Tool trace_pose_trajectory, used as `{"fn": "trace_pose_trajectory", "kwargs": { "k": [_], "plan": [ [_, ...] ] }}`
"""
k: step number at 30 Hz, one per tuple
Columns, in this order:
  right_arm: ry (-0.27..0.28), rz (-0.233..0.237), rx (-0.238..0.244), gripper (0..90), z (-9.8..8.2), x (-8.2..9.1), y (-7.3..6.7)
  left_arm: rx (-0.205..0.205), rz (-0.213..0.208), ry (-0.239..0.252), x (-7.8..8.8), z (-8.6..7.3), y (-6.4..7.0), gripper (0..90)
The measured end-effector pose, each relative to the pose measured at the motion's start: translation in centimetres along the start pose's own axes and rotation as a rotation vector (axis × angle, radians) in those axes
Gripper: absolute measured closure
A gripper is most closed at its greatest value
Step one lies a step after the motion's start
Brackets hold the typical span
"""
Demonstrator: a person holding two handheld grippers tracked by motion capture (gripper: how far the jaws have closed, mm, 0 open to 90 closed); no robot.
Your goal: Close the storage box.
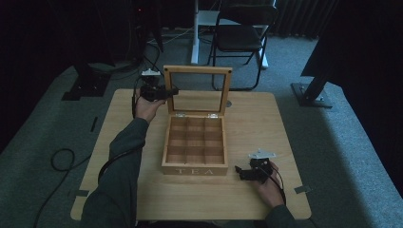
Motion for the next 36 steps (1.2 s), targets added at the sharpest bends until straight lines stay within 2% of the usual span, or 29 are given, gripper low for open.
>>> {"fn": "trace_pose_trajectory", "kwargs": {
  "k": [9, 13, 16, 20, 23, 26, 29, 36],
  "plan": [
    [0.001, -0.001, 0.001, 12.1, 0.0, 0.0, 0.0, -0.020, 0.001, 0.006, 1.4, -1.0, 1.5, 41.8],
    [0.001, -0.001, -0.001, 12.1, 0.0, 0.0, 0.0, -0.023, -0.009, 0.053, 2.6, -0.3, 2.3, 39.5],
    [0.001, -0.001, 0.000, 12.1, 0.0, 0.0, 0.0, -0.027, 0.012, 0.078, 3.7, 0.3, 3.2, 37.9],
    [0.001, -0.001, -0.001, 12.1, 0.0, 0.0, 0.0, -0.043, 0.032, 0.054, 4.3, 0.4, 4.1, 35.7],
    [0.001, -0.002, -0.002, 12.2, 0.0, 0.0, 0.0, -0.032, 0.033, 0.033, 4.7, 0.0, 4.4, 34.8],
    [0.001, -0.002, -0.002, 12.1, 0.0, 0.0, 0.0, -0.040, 0.040, 0.055, 5.8, -0.2, 4.6, 34.9],
    [0.002, -0.002, -0.001, 12.1, 0.0, 0.0, 0.0, -0.023, 0.060, 0.066, 6.7, -0.6, 4.3, 34.7],
    [0.002, -0.002, -0.002, 12.1, 0.0, 0.0, 0.0, -0.027, 0.081, 0.041, 7.6, -1.7, 4.1, 34.5]
  ]
}}
Point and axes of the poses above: each handheld gripper's, and its own axes: x roughly backward along the jaws, z roughly out of its top, y roughly to its right, the point moved 9 cm from there along -x, roughly forward along the jaws, and after that the axes turned 9 degrees about -y, right-handed, at the moved point
